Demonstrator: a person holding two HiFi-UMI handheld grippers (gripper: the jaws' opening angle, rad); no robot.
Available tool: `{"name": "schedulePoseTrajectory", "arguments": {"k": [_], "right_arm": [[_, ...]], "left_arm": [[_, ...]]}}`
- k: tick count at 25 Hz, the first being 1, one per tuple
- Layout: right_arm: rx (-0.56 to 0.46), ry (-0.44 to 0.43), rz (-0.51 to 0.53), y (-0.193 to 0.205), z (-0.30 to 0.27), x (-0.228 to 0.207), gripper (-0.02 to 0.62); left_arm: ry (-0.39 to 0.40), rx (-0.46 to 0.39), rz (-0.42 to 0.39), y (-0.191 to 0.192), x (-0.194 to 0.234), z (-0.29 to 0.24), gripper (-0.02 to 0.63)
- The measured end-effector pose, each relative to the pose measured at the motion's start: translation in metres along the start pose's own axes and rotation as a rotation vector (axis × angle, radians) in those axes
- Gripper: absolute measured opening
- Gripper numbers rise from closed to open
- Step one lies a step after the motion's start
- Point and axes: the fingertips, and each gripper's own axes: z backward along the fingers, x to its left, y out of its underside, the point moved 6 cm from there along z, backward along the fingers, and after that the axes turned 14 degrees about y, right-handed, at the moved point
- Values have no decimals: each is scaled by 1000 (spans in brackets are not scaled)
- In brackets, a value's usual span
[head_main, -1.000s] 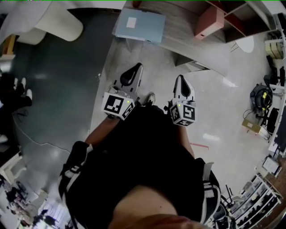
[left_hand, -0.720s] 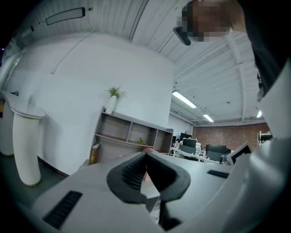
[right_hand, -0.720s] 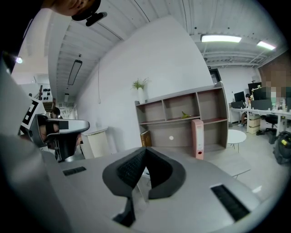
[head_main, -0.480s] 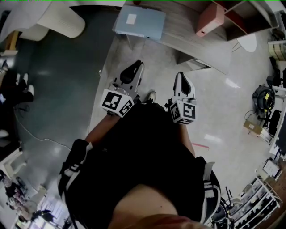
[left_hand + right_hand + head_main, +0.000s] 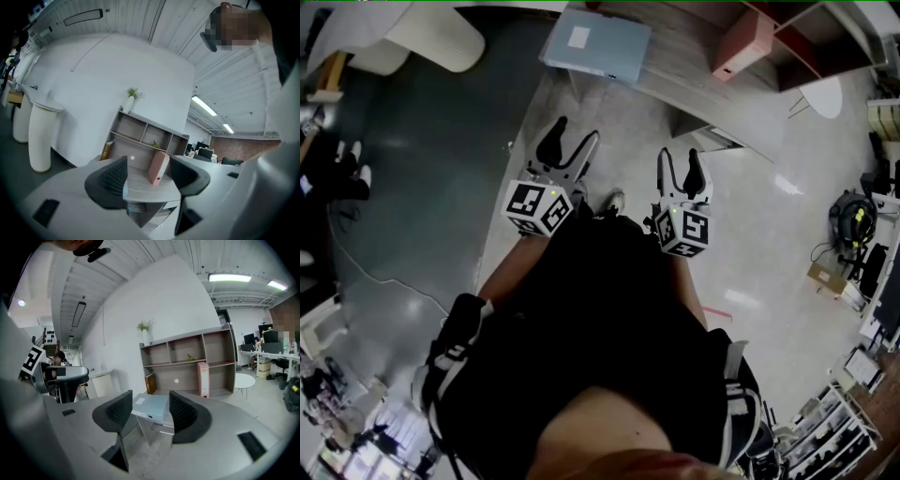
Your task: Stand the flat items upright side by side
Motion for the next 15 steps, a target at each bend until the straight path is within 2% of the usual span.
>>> {"name": "schedulePoseTrajectory", "arguments": {"k": [9, 15], "right_arm": [[30, -90, 23, 13, -12, -8, 262], [56, -137, 43, 24, -38, 1, 262]], "left_arm": [[-53, -65, 126, 17, 2, 13, 275], [-93, -139, 317, 36, 34, 23, 275]]}}
